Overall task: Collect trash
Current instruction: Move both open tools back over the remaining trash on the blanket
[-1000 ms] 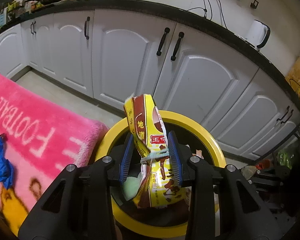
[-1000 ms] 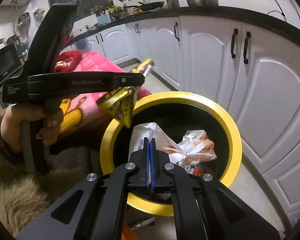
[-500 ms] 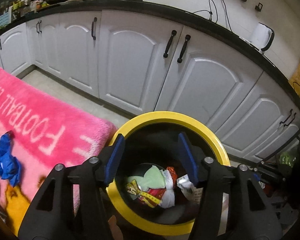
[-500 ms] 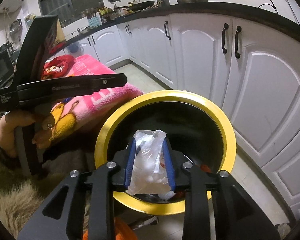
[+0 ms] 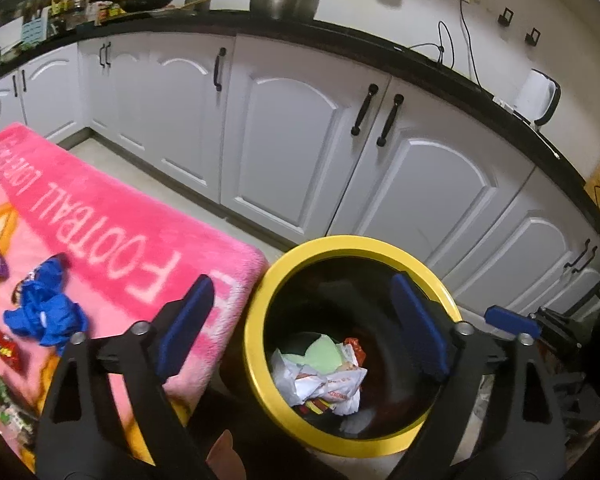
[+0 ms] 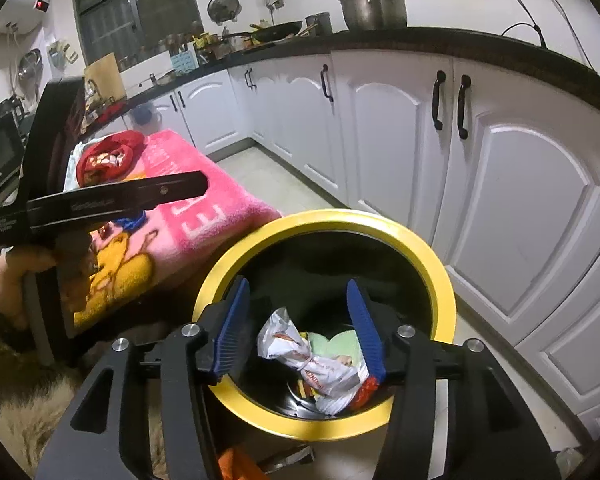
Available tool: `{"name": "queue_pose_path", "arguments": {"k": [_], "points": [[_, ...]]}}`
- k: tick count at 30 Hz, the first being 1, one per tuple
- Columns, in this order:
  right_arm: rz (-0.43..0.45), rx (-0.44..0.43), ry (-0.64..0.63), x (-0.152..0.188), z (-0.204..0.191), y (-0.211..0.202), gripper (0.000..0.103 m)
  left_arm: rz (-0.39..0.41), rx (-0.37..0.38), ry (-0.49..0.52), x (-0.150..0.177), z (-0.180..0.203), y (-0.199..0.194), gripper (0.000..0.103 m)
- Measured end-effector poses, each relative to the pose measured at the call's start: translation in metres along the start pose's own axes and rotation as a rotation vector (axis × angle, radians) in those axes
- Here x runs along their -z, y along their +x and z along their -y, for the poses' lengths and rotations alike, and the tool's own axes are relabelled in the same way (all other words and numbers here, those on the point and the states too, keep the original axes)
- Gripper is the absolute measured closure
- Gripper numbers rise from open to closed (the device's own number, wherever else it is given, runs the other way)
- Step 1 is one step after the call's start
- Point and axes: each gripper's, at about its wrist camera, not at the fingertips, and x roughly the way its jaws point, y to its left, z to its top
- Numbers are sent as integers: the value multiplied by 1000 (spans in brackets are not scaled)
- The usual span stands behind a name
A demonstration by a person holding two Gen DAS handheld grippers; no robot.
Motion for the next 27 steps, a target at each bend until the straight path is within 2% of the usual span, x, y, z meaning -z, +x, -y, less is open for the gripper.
{"name": "queue_pose_path", "arguments": {"k": [3,17,27], "points": [[15,3,-3,-4,-2,-3,47,18,-15,-2,-1,-3,-9,11],[95,36,-52,-22,-21,-17,29,120,-104,-1,0,-22,-53,11],[131,26,-101,-39,-49,-19,24,165,-149,-31,5,-44,-80,11]]}}
